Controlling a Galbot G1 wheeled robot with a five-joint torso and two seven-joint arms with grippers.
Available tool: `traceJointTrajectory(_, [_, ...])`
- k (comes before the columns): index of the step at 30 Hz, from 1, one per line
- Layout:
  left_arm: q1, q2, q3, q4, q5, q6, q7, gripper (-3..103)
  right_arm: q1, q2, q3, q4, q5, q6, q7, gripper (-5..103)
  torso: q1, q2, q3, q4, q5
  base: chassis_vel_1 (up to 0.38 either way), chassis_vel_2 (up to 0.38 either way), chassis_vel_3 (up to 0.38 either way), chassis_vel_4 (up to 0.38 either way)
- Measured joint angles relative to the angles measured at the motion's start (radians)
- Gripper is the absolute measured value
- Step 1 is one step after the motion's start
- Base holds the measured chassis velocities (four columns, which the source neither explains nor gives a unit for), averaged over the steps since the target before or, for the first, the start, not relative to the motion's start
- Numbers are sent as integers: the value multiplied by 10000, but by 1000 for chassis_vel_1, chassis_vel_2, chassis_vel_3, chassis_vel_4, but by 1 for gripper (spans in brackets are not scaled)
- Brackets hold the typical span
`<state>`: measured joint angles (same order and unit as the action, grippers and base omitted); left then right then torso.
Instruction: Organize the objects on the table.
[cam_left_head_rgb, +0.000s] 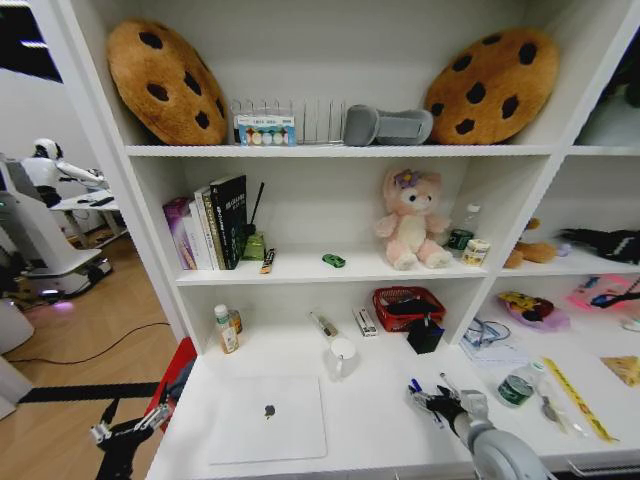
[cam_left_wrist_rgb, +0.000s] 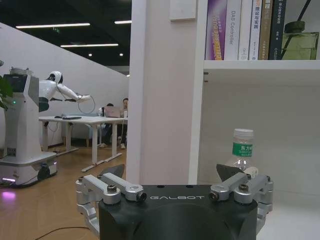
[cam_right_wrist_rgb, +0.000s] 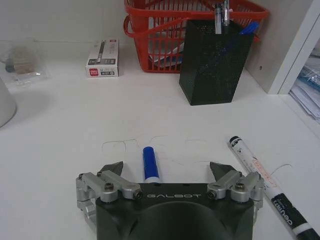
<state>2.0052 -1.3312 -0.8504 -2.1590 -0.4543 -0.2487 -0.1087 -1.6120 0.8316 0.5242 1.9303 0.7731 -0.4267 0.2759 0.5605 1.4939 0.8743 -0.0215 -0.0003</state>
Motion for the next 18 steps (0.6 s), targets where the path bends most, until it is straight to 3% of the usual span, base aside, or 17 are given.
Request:
traceJointTrajectory(2, [-7,0,0,-4,-3,0,-6,100,64,-29,-68,-35,-29,4,-5,96,0,0,0,-1,-2,0,0,0,0])
traceJointTrajectory(5, [-9,-13,-2,-11,-8,0,-21,100,268,-122,-245,-125,-68,9,-26,75,0,1,0,2,-1,0,0,0,0])
traceJointTrajectory(10, [-6,-18,-21,56,-22,-5,-25,100,268,-142,-262,-87,-47,7,-18,69,0,0,0,2,2,0,0,0,0])
traceJointTrajectory(12, [-29,-18,-21,58,-28,-5,-33,100,180,-120,-231,4,-45,0,22,52,0,0,0,2,2,0,0,0,0])
traceJointTrajectory(16, [-61,-14,-8,56,-28,-3,-43,100,57,-66,-174,93,-50,-8,64,47,0,0,0,0,2,0,0,0,0])
traceJointTrajectory(18, [-77,-7,7,52,-15,2,-51,100,-51,-20,-109,136,-68,-10,78,30,0,0,0,-1,2,0,0,0,0])
